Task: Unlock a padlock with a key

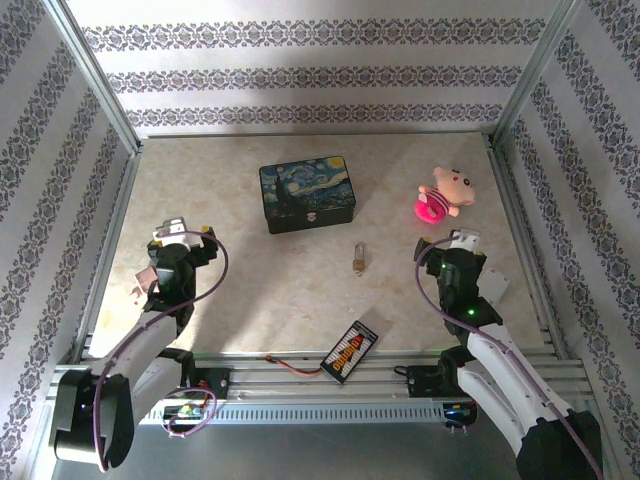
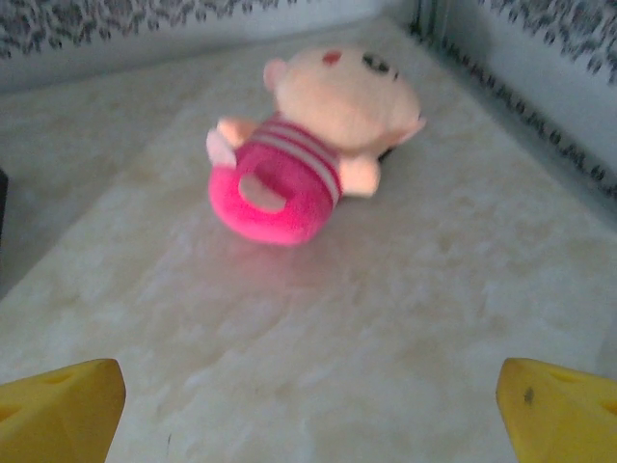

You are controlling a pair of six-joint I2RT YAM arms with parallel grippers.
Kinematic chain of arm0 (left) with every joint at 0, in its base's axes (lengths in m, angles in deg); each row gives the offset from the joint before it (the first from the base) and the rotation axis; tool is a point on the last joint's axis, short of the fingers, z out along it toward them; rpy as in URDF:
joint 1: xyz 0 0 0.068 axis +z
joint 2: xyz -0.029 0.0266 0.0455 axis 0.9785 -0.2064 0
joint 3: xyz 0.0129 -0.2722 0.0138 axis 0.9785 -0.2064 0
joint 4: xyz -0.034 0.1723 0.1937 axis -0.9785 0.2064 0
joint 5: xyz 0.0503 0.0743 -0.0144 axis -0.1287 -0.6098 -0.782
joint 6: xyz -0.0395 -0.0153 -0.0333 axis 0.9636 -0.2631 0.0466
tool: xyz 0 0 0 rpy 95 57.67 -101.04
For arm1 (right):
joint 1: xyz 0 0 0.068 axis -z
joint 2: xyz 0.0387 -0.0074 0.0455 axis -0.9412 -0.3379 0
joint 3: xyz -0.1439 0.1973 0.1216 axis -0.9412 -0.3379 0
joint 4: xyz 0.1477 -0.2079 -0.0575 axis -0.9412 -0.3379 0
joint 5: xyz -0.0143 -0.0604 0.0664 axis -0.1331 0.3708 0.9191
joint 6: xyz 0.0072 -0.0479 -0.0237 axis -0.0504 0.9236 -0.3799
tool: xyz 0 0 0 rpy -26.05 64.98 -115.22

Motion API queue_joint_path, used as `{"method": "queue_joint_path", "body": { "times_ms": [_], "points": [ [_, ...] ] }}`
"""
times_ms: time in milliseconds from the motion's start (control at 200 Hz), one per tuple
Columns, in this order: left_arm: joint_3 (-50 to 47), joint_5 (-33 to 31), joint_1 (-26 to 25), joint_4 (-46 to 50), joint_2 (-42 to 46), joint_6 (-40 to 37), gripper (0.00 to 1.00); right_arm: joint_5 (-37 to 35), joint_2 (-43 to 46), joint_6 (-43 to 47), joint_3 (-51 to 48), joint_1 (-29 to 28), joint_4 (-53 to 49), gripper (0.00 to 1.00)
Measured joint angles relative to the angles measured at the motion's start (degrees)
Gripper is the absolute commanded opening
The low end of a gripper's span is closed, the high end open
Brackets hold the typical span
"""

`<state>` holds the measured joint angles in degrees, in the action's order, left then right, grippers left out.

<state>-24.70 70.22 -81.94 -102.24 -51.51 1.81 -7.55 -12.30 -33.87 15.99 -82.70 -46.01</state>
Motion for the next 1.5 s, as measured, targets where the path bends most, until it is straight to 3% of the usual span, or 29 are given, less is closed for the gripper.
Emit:
{"method": "queue_joint_path", "body": {
  "times_ms": [355,805,1184,1499],
  "points": [
    [0.11,7.8,3.02,-10.19,-12.72,-4.85,0.99,0.72,-0.39,8.9,-3.82,2.86,11.61,0.98],
    [0.15,17.75,6.23,-28.39,-29.75,-4.87,0.99,6.78,-9.86,13.55,-5.42,5.6,24.72,0.98],
    [5.66,28.22,6.71,-29.29,-36.87,-6.8,0.99,11.1,-13.99,16.61,-6.82,6.93,33.73,0.98],
    [5.81,31.65,6.99,-29.24,-36.87,-7.91,0.99,19.52,-27.41,18.8,-7.67,9.88,45.86,0.98]
  ]
}}
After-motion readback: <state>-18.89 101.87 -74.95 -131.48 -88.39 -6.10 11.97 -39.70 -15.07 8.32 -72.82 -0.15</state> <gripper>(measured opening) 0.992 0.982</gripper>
